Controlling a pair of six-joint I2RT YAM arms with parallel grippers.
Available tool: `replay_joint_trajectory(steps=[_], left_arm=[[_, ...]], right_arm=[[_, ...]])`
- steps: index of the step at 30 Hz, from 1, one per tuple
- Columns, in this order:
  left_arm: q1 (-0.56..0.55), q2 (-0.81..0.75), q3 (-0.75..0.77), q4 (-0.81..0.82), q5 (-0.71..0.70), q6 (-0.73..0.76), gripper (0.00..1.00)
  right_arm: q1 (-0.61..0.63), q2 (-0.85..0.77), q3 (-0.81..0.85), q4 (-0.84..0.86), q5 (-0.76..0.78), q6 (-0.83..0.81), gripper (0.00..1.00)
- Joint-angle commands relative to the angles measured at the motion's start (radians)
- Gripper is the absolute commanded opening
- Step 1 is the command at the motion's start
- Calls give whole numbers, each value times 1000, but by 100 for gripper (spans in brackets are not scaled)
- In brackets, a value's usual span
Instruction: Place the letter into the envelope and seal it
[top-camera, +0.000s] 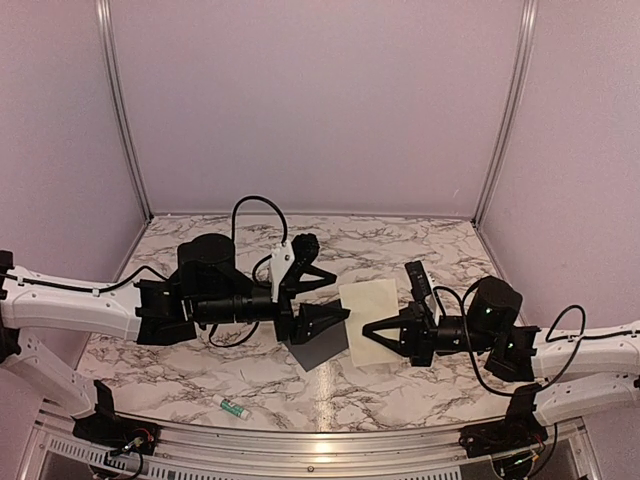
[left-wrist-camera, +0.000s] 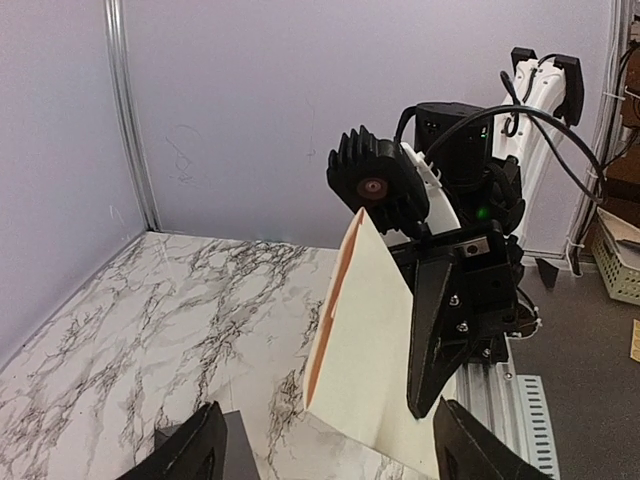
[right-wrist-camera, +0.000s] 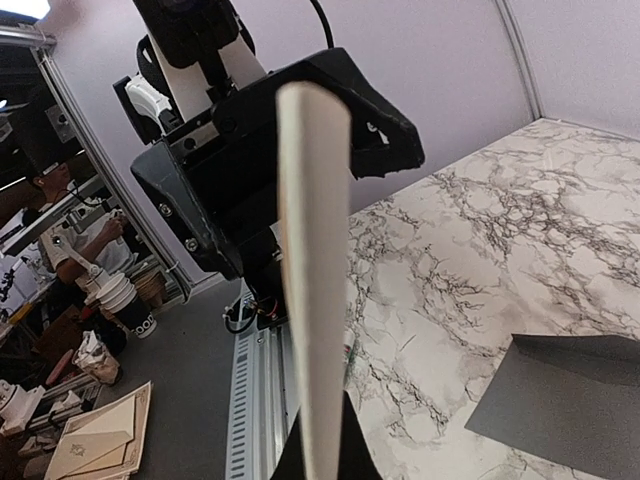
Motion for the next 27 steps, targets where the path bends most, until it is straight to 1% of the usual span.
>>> replay_joint_trajectory(steps=[1, 3, 5, 9, 15, 18, 19, 20, 23, 25, 26, 27], left_arm=[[1, -57, -22, -16, 134, -135, 72], [1, -58, -19, -15, 203, -168, 70], [1, -51, -13, -15, 235, -191, 64], [1, -21, 3, -9, 246, -212, 55], [-1, 16, 33, 11, 288, -234, 44], [-2, 35, 44, 20, 301, -240, 32], [-3, 43, 47, 24, 302, -241, 27], [-4, 49, 51, 27, 305, -243, 19], [-5, 67, 62, 31, 307, -248, 0], [-5, 69, 65, 30, 306, -250, 0], [-5, 70, 63, 31, 305, -250, 0], [-5, 66, 61, 30, 300, -250, 0]], right_arm=[[8, -5, 51, 32, -68, -50, 0], [8, -5, 51, 49, -98, -57, 0], [9, -3, 51, 71, -132, -59, 0], [10, 7, 52, 101, -177, -59, 0], [10, 13, 48, 114, -189, -52, 0], [10, 14, 42, 124, -189, -47, 0], [10, 15, 41, 124, -189, -47, 0], [10, 18, 40, 126, -188, -47, 0], [10, 24, 40, 125, -189, -48, 0], [10, 25, 43, 112, -186, -56, 0], [10, 24, 50, 99, -179, -65, 4], [10, 22, 54, 76, -167, -77, 19]])
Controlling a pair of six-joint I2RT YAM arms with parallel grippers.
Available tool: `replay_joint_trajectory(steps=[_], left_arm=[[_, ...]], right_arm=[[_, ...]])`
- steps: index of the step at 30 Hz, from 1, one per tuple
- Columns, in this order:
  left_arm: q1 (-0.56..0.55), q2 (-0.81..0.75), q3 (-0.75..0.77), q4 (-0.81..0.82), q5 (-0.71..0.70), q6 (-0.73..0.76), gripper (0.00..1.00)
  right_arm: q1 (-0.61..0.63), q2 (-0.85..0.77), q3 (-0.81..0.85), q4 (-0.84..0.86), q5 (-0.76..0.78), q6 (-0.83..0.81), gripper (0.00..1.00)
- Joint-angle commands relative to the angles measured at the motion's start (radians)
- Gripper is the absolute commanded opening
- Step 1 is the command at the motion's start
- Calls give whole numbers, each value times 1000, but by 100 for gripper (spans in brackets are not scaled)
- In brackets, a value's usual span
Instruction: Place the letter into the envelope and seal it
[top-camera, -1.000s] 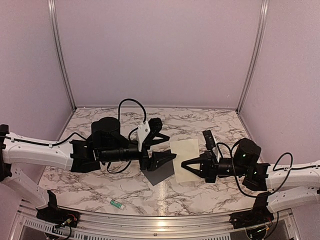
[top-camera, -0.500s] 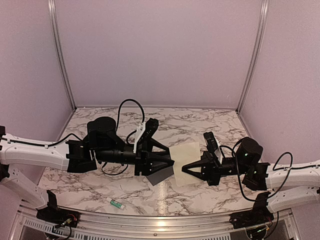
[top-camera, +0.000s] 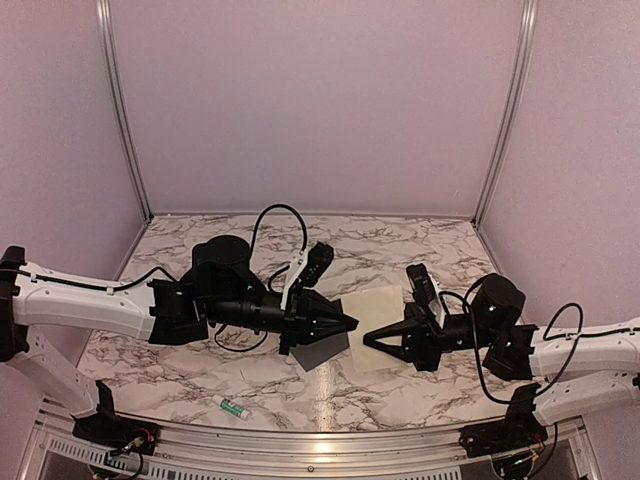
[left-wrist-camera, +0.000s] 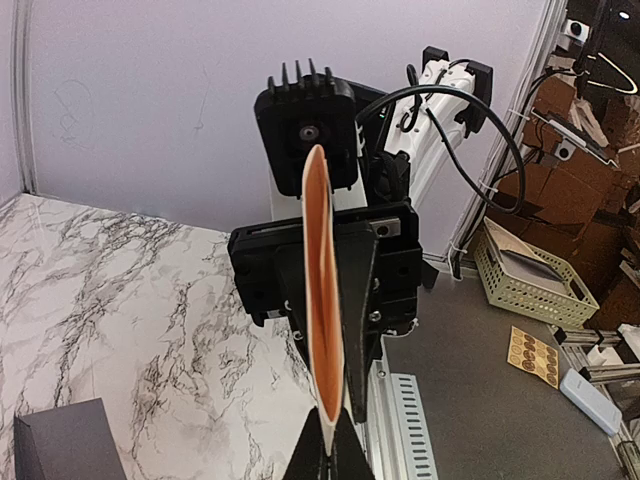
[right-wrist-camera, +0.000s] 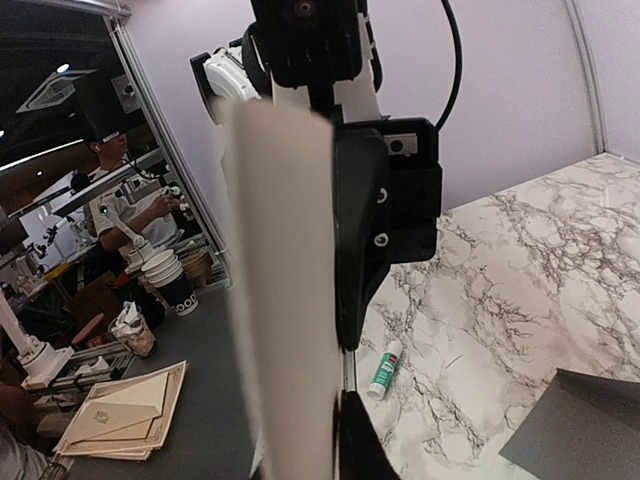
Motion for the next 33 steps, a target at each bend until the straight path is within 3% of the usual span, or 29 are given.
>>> replay_joint_trajectory(steps=[1, 3, 4, 8, 19, 23, 27, 28, 31, 33], left_arm=[[-5, 4, 25, 27, 0, -6, 0], [-5, -6, 13, 29, -18, -8, 0], [-5, -9, 8, 28, -23, -10, 0], [-4, -23, -6, 32, -39, -20, 0], [-5, -29, -9, 51, -40, -41, 0], [-5, -28, -14, 52, -43, -40, 0], [-5, -22, -18, 51, -57, -38, 0], [-5, -20, -17, 51, -66, -38, 6], [0, -26, -31, 39, -134, -28, 63], [10, -38, -49, 15, -192, -17, 90]], right_arm=[[10, -7, 50, -41, 24, -42, 30], [10, -39, 63, -111, 69, -72, 45], [10, -60, 67, -132, 91, -84, 48], [10, -152, 60, -166, 147, -122, 47], [10, -156, 47, -178, 201, -135, 21], [10, -143, 50, -175, 202, -140, 0], [10, -155, 34, -159, 204, -138, 0], [10, -159, 31, -159, 210, -136, 0], [10, -178, 25, -185, 271, -134, 0], [10, -201, 22, -223, 375, -132, 0]])
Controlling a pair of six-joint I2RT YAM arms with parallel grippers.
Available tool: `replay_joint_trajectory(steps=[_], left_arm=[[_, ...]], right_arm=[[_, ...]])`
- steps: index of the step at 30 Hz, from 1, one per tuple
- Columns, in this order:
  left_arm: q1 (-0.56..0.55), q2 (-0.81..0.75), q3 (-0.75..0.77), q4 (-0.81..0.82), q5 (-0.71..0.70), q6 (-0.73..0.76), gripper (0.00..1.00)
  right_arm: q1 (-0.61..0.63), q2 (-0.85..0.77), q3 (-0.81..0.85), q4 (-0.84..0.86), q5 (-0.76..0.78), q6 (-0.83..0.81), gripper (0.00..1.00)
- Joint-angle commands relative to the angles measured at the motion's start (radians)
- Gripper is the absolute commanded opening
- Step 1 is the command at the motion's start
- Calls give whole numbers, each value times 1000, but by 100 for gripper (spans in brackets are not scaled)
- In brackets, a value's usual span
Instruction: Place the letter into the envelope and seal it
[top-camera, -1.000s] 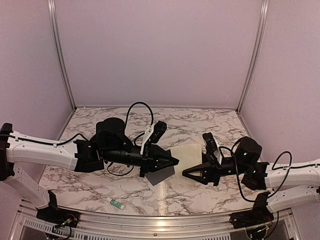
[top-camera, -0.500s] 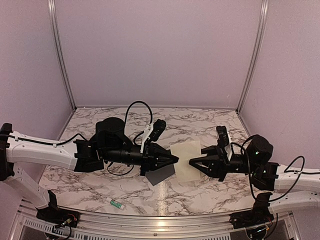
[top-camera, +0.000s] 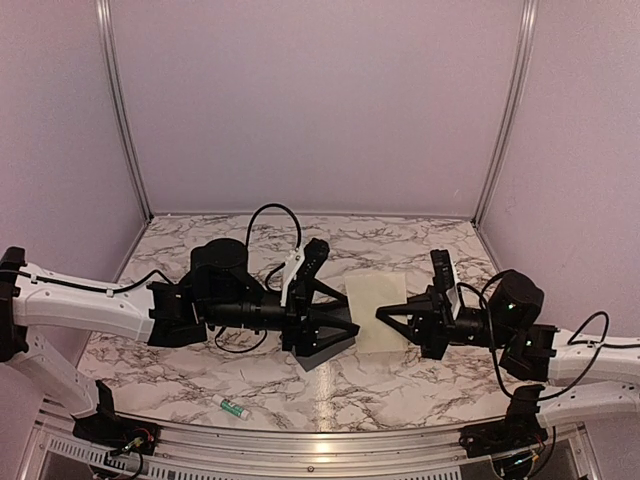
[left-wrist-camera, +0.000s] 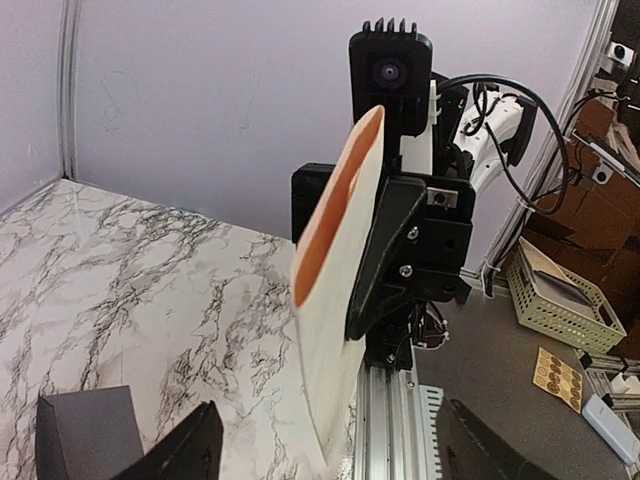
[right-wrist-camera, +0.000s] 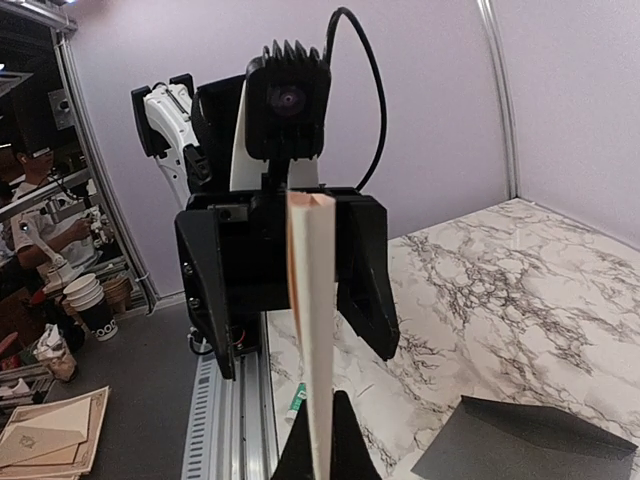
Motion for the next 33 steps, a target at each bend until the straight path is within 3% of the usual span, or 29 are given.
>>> replay_joint_trajectory(steps=[1, 8, 15, 24, 33], left_arm=[[18, -45, -48, -16, -123, 20, 96], [76, -64, -114, -103, -222, 104, 99], [76, 144, -34, -201, -476, 281, 95], [79, 382, 82, -219, -742, 327, 90], [130, 471, 125, -209, -775, 322, 78]], right_arm=[[6, -51, -1, -62, 192, 0, 0], [6, -107, -21, -121, 347, 2, 0], [6, -112, -11, -180, 474, 15, 0], [5, -164, -30, -212, 488, 11, 0], [6, -138, -38, -195, 489, -3, 0]])
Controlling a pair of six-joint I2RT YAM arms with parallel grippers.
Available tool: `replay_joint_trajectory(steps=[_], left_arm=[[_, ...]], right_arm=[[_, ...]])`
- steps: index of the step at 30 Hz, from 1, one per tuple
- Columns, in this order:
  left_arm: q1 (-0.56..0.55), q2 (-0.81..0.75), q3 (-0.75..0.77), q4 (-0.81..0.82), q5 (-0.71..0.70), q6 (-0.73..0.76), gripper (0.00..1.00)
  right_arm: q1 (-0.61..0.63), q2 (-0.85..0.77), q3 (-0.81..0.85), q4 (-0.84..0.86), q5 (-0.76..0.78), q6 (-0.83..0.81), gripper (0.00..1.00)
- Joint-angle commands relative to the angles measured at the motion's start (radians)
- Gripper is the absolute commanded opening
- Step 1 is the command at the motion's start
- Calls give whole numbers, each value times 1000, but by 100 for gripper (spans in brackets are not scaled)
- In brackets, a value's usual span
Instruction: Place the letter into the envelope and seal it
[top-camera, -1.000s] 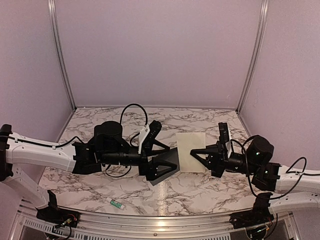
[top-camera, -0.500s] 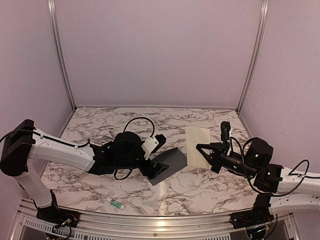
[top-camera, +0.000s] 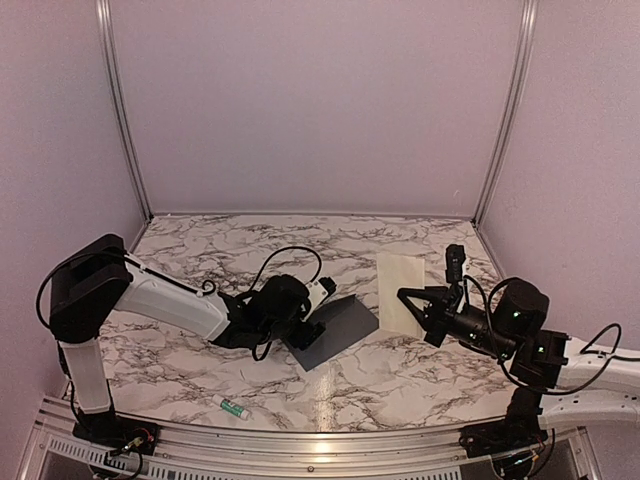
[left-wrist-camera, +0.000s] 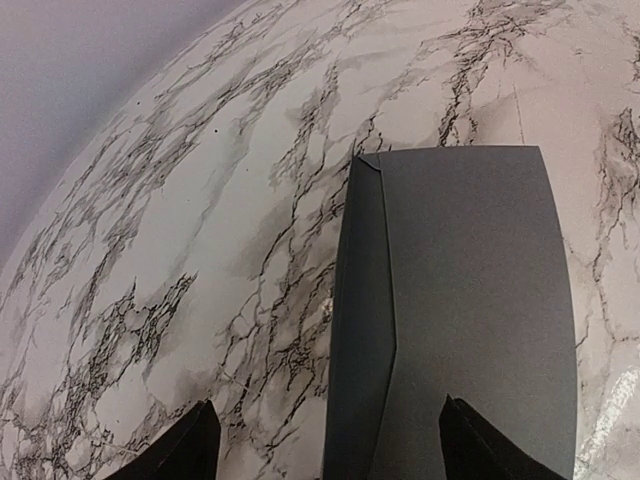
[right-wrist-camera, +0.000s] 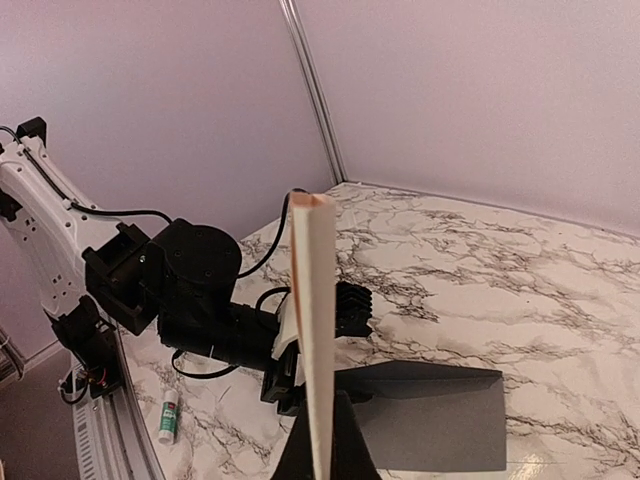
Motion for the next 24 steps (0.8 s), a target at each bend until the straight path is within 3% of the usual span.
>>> replay_joint_trajectory(steps=[1, 4, 8, 11, 22, 24], left_arm=[[36, 33, 19, 3, -39, 5, 76], [43, 31, 14, 3, -37, 16, 76], [46, -10, -24, 6, -38, 35, 89], [67, 0, -26, 6, 26, 40, 87], [111, 85, 42, 28, 172, 52, 34], [116, 93, 50, 28, 184, 59, 18]], right_arm=[[5, 11, 0, 8, 11, -9, 0], [5, 20, 3, 11, 9, -15, 0], [5, 24, 0, 14, 7, -20, 0], [5, 34, -5, 31, 4, -22, 0], [6, 45, -10, 32, 3, -28, 0], [5, 43, -13, 36, 5, -30, 0]])
